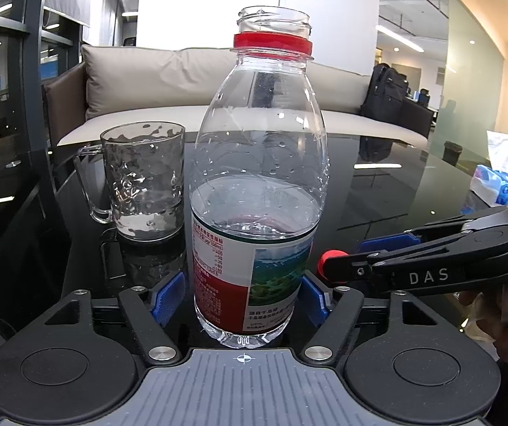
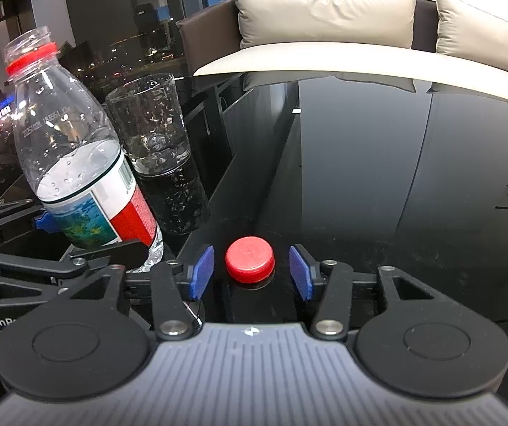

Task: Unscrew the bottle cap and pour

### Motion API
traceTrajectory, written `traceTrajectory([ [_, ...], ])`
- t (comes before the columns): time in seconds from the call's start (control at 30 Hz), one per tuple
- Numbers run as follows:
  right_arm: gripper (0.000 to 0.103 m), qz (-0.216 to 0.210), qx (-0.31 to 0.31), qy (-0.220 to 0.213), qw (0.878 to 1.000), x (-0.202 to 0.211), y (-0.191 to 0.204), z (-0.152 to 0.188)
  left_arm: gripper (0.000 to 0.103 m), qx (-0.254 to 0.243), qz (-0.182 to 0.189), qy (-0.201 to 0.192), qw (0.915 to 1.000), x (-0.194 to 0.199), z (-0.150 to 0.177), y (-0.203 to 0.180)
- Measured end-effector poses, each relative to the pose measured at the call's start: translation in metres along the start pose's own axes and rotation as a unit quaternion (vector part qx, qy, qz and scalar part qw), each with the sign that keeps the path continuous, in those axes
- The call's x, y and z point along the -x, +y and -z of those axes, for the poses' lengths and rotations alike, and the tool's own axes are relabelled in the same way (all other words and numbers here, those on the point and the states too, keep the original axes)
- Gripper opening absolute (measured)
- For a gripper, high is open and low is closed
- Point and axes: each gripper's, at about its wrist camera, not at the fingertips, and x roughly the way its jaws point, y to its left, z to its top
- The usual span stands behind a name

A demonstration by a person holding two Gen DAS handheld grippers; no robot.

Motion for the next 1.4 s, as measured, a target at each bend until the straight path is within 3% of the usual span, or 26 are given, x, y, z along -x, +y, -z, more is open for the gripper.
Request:
traceTrajectory([
  [0.17,0.058,0.004,-0.003,-0.004,1.000,0.0013,-0.0011,-0.0006,0.071,0.003,-0.003,-0.002,1.0000,0.0009,-0.0005,0.0009],
  [0.5,0.071,0.013,-0.006,-0.011,1.000,0.0042,-0.0021,-0.0005,0.078,0.013,-0.005,-0.008,0.9999,0.0031,-0.0033,0.0051],
  [1.07,0.079,0.019,-0.014,-0.019,1.000,0.0067,-0.0051,-0.0027,0.086,0.011,0.000,-0.008,0.9999,0.0037,-0.0017,0.0029],
  [1.17,0.079,0.023,-0.017,-0.021,0.999,0.0066,-0.0064,-0.0022,0.098,0.015,0.000,-0.009,0.9999,0.0039,-0.0024,0.0031],
  [1.4,0.091,0.030,-0.025,-0.025,0.999,0.0051,-0.0077,-0.0035,0.102,0.015,0.004,-0.017,0.9997,0.0067,-0.0028,0.0015],
])
